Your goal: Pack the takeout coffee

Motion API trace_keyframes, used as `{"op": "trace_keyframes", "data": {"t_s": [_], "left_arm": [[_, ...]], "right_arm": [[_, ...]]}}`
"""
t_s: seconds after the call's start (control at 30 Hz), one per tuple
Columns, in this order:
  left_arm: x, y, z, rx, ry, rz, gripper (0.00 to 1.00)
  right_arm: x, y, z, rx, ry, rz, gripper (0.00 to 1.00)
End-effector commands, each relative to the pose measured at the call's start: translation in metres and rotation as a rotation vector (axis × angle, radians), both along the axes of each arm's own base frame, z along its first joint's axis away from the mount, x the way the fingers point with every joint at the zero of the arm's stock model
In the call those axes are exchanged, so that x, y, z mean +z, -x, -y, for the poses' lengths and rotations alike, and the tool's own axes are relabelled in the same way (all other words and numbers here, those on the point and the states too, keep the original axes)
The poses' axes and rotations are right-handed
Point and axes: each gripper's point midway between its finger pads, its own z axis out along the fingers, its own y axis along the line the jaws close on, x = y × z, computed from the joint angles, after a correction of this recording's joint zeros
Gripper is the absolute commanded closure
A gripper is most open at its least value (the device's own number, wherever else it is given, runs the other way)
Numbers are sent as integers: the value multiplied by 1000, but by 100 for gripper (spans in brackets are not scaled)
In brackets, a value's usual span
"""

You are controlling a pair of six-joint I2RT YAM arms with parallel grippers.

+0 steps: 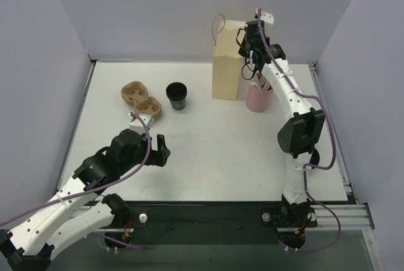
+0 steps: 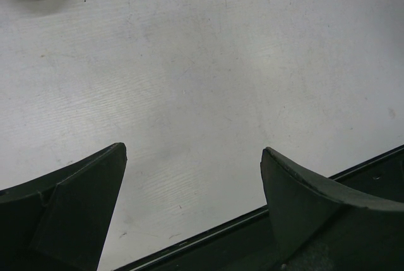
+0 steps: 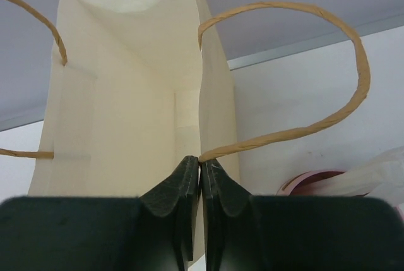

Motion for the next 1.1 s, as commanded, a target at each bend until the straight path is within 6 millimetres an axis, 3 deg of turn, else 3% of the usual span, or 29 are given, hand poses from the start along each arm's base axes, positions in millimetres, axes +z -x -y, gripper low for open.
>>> {"op": "trace_keyframes", "data": {"t_s": [0.0, 0.1, 0.13, 0.17, 0.2, 0.23, 0.27, 0.33, 0.37, 0.5, 0.6, 0.63, 0.67, 0.73, 0.77, 0.83, 0.93, 0.97, 1.0, 1.07], "left_arm": [[10, -3, -1, 15, 17, 34, 3], [10, -3, -1, 14, 17, 36, 3], [8, -3, -1, 12, 13, 31, 3], [7, -3, -1, 11, 10, 29, 3], [8, -3, -1, 13, 11, 29, 3], [7, -3, -1, 16, 7, 26, 3], [7, -4, -1, 18, 5, 28, 3], [8, -4, -2, 21, 6, 31, 3], [8, -5, -3, 25, 5, 30, 3], [7, -5, -2, 23, 8, 30, 3], [8, -5, -4, 35, 9, 34, 3], [10, -5, -5, 39, 13, 40, 3], [10, -5, -7, 46, 12, 41, 3], [14, -6, -10, 60, 15, 57, 3], [18, -6, -11, 65, 20, 67, 3], [23, -7, -15, 80, 12, 83, 5], [47, -8, -26, 121, 4, 113, 5], [50, -6, -30, 128, -9, 108, 5], [68, -7, -30, 130, 12, 136, 6], [78, -7, -33, 135, 9, 151, 6]], "right_arm": [[30, 10, -18, 98, -33, 45, 98], [53, 26, -26, 168, -61, 93, 100], [36, 33, -29, 194, -54, 61, 100], [57, 44, -29, 215, -66, 106, 100], [63, 48, -30, 231, -73, 129, 100], [56, 55, -31, 245, -75, 111, 100], [71, 66, -30, 257, -84, 137, 100], [70, 80, -33, 296, -103, 120, 100], [83, 93, -32, 309, -115, 144, 100], [89, 128, -42, 400, -144, 151, 100], [78, 159, -51, 488, -172, 120, 100], [85, 172, -52, 516, -182, 135, 100], [68, 184, -57, 560, -193, 87, 100], [72, 207, -55, 587, -203, 96, 100], [56, 218, -57, 608, -210, 53, 100], [59, 243, -60, 672, -223, 61, 100], [47, 277, -67, 814, -211, 25, 100], [39, 287, -67, 849, -203, -2, 100], [28, 296, -68, 912, -173, -15, 100], [19, 309, -67, 973, -145, -32, 100]]}}
